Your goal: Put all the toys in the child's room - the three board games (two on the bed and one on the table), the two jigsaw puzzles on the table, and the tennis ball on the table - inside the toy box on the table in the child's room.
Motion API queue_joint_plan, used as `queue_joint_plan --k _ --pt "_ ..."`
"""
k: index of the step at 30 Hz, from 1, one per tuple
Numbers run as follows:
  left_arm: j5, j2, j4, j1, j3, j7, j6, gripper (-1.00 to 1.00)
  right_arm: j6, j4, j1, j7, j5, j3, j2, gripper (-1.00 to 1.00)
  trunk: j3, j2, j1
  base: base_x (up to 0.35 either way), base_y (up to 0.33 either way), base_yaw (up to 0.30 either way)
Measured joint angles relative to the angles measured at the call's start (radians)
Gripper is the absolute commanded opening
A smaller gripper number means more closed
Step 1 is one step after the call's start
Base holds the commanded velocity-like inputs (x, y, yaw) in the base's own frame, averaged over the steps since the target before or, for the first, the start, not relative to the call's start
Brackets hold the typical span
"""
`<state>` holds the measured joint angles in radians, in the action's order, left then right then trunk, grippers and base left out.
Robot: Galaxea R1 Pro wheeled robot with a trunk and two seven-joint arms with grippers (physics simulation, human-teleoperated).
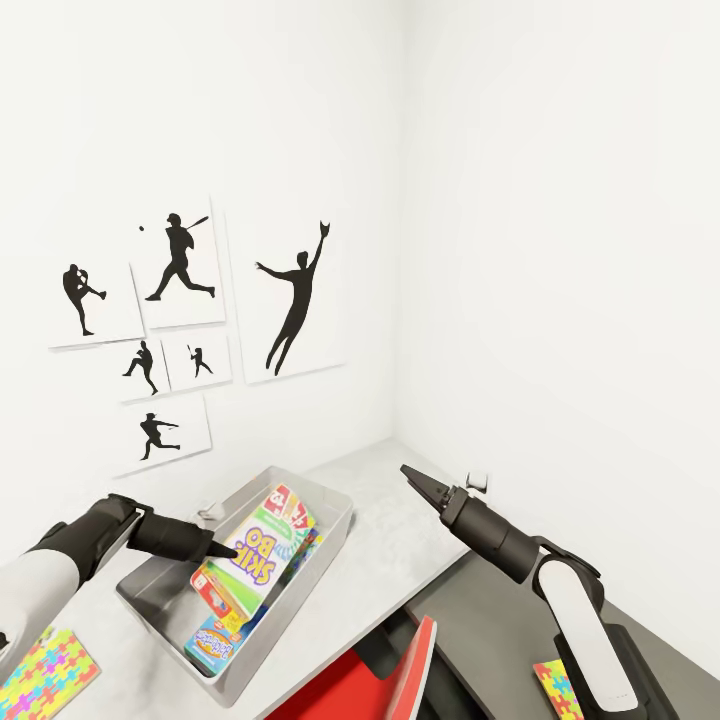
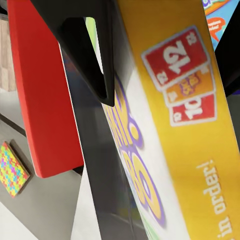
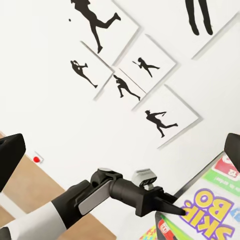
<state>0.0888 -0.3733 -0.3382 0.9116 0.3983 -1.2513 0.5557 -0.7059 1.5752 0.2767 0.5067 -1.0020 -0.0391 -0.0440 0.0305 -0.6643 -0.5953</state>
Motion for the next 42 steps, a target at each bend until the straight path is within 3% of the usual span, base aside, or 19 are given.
queue_joint_plan --k 42 --pt "0.001 -0.006 0.0 0.0 0.002 -0.001 -0.023 -1.0 0.0 0.0 0.0 0.002 -0.002 -0.002 0.001 1.0 0.042 0.0 0.0 0.0 0.0 0.0"
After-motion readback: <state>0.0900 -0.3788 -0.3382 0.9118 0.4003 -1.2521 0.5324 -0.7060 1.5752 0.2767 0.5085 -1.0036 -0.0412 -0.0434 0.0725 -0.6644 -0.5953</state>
